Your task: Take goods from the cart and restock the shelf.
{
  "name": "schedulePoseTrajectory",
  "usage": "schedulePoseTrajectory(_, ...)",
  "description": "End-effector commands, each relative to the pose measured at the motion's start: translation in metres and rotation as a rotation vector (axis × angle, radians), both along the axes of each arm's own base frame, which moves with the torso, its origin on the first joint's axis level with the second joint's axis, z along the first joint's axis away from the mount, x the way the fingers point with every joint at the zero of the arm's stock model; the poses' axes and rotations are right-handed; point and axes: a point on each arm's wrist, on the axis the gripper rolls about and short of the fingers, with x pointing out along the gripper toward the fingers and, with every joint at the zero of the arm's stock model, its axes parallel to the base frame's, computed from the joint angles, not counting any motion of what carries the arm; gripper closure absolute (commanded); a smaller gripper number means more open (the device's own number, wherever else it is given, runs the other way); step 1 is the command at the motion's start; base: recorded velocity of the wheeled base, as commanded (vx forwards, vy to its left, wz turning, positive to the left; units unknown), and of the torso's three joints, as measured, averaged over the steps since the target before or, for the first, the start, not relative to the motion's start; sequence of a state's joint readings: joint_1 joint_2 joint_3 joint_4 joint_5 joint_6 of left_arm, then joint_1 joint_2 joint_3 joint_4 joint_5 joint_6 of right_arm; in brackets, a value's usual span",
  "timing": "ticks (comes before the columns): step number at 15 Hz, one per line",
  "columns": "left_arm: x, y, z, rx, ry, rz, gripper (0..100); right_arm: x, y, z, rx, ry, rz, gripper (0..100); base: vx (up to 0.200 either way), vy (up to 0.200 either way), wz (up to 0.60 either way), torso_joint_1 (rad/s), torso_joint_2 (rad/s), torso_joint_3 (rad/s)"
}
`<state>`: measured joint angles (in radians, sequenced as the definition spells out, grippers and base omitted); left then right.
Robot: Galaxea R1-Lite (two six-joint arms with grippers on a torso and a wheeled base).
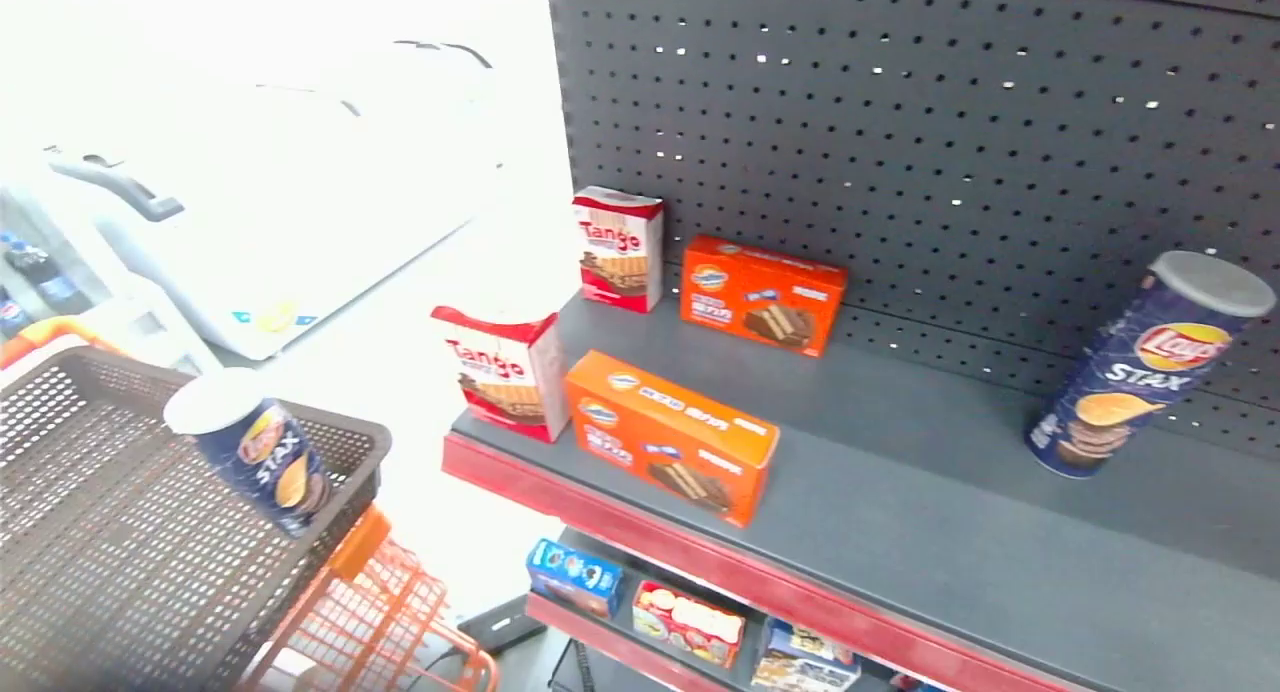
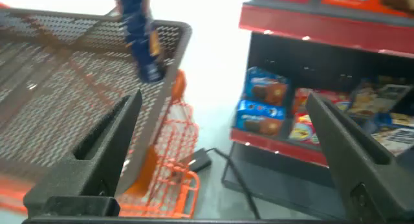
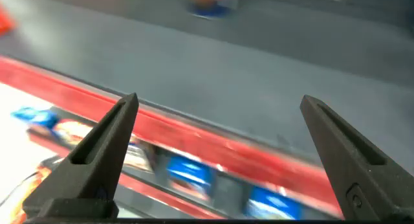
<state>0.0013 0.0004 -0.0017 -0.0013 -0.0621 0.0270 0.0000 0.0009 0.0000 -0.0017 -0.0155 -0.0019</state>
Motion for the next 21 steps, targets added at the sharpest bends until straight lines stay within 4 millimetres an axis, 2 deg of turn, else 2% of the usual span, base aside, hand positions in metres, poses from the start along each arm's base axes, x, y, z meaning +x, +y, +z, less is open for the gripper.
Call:
schedulePoseTrajectory(1,0.000,0.000,0.000,0.001,-0.001,-0.001,0,0.000,0.000,0.000,0.000,0.001,0.000,0,0.000,0.000,0.00,0.000,0.00,0.000)
schedulePoseTrajectory(9,0.000,0.000,0.001,0.004,-0.007,0.023,0,0.000,0.000,0.000,-0.001,0.001,0.000,0,0.000,0.000,0.00,0.000,0.00,0.000)
schedulePoseTrajectory(10,-0.003,0.001,0.011,0.007,-0.041,0.064,0,0.000,0.000,0.000,0.000,0.001,-0.001,0,0.000,0.000,0.00,0.000,0.00,0.000)
schedulePoseTrajectory(11,-0.006,0.002,0.035,0.018,-0.067,0.088,0,0.000,0.000,0.000,0.000,0.001,0.000,0,0.000,0.000,0.00,0.000,0.00,0.000)
schedulePoseTrajectory(13,0.006,0.003,0.065,0.023,0.044,0.122,0,0.000,0.000,0.000,0.000,0.001,0.000,0,0.000,0.000,0.00,0.000,0.00,0.000)
schedulePoseTrajectory(17,0.040,0.003,0.084,0.031,0.219,0.126,0,0.000,0.000,0.000,0.000,0.001,0.000,0,0.000,0.000,0.00,0.000,0.00,0.000)
schedulePoseTrajectory(21,0.078,0.005,0.087,0.004,0.348,0.151,0,0.000,0.000,0.000,0.000,0.001,0.000,0,0.000,0.000,0.00,0.000,0.00,0.000)
